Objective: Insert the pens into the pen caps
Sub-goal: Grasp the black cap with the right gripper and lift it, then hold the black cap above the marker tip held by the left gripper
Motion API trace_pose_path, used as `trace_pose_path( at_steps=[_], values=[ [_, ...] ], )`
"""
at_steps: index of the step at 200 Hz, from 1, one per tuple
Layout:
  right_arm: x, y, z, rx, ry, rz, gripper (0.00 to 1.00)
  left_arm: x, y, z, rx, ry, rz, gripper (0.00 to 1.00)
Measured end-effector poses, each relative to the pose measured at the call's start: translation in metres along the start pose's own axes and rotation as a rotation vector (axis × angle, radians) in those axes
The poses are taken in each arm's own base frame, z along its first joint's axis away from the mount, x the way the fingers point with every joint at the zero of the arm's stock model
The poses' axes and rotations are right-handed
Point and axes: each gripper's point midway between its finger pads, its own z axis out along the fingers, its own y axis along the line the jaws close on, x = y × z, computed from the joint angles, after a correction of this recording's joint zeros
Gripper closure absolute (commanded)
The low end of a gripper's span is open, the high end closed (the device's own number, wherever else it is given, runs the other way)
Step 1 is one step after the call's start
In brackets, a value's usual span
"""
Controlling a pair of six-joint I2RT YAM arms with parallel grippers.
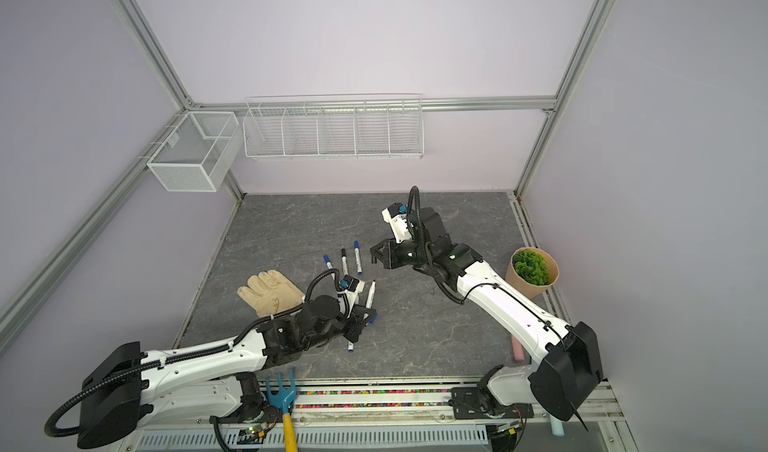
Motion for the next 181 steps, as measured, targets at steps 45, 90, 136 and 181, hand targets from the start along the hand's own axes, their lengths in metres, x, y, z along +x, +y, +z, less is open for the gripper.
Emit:
trace_pose_path(
  at_steps=[45,90,136,181],
  values=[
    [0.012,-0.001,0.007,-0.003,0.042,-0.002,0.90,-0.004,-0.001,-0.001,0.002,-0.017,0.002,1.00],
    [0.025,-0.003,0.008,-0.003,0.089,-0.011,0.90,-0.008,-0.002,-0.002,0.004,-0.032,0.000,1.00],
    [0.036,-0.005,0.008,0.000,0.128,-0.012,0.90,-0.009,-0.002,-0.002,0.002,-0.037,0.000,1.00],
    [0.042,-0.005,0.006,-0.005,0.142,-0.008,0.91,-0.010,-0.002,-0.002,0.003,-0.039,0.000,1.00]
  ],
)
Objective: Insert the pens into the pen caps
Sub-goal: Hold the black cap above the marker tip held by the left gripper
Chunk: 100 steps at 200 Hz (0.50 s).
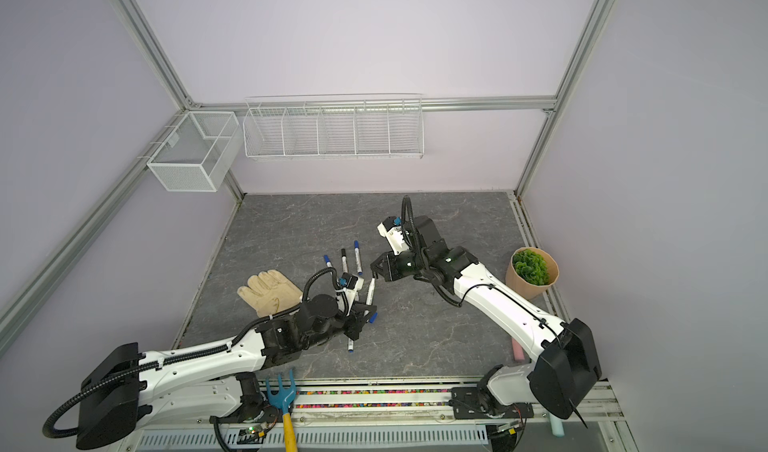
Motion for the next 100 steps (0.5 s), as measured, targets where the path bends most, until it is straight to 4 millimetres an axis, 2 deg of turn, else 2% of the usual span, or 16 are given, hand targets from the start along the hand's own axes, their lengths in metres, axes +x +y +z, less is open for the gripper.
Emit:
trace_pose_path(
  at_steps=[100],
  values=[
    [-0.010,0.004,-0.004,-0.005,-0.046,-0.006,0.91,-0.002,-0.001,0.000,0.004,-0.006,-0.001,1.00]
  ],
)
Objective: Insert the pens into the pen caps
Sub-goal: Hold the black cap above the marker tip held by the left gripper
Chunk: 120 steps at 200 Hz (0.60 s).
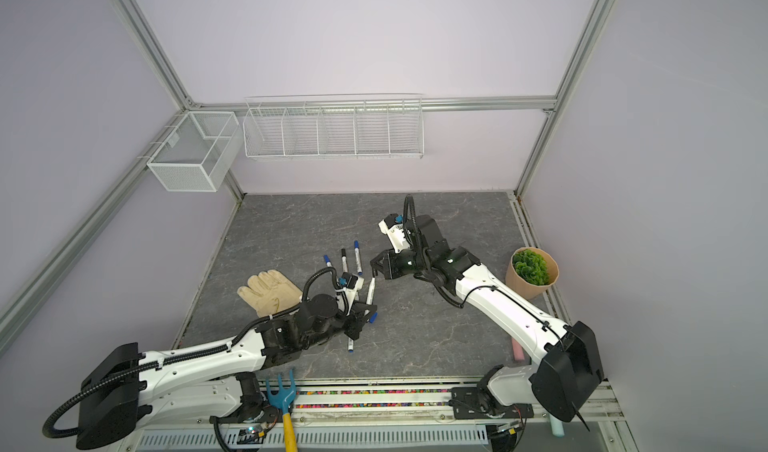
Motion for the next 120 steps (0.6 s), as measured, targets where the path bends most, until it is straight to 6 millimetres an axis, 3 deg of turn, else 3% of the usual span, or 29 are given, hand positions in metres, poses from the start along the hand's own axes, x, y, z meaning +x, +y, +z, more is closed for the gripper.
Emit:
trace_pose_path(
  at_steps=[70,120],
  values=[
    [-0.006,0.015,-0.016,-0.038,-0.036,-0.024,0.91,0.000,0.000,0.000,0.001,0.001,0.003,1.00],
    [-0.002,0.013,-0.015,-0.037,-0.027,-0.020,0.91,0.000,0.000,0.000,0.001,0.001,0.003,1.00]
  ],
)
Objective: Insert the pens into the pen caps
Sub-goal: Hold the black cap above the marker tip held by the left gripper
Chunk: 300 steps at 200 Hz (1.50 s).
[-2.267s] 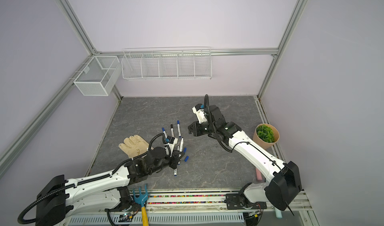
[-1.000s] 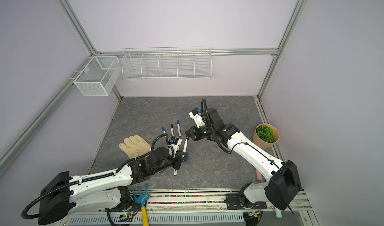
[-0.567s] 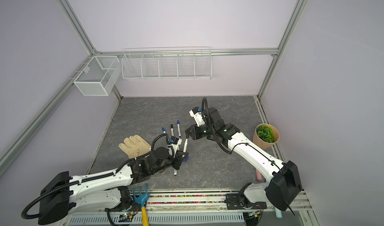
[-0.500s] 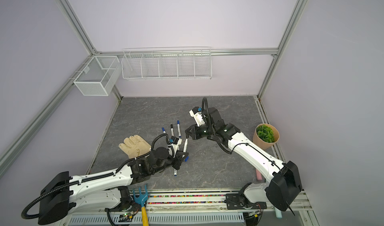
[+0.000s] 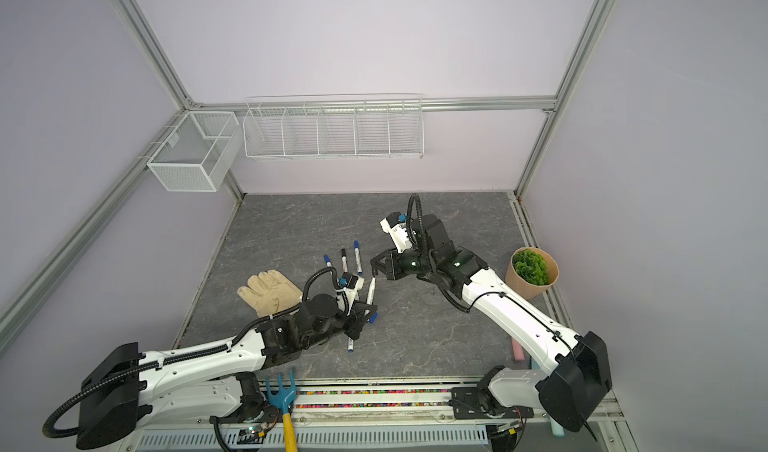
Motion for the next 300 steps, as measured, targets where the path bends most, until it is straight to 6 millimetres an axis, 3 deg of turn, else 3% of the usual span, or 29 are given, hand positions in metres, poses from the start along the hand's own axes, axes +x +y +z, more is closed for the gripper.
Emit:
trace_pose_path(
  at_steps=[212,300],
  values=[
    [0.004,-0.007,0.009,0.012,0.019,0.007,0.91,0.001,0.001,0.000,-0.002,0.004,0.001,1.00],
    [0.004,0.005,0.002,-0.057,0.023,-0.011,0.92,-0.007,-0.002,-0.004,0.001,-0.030,0.005,1.00]
  ],
)
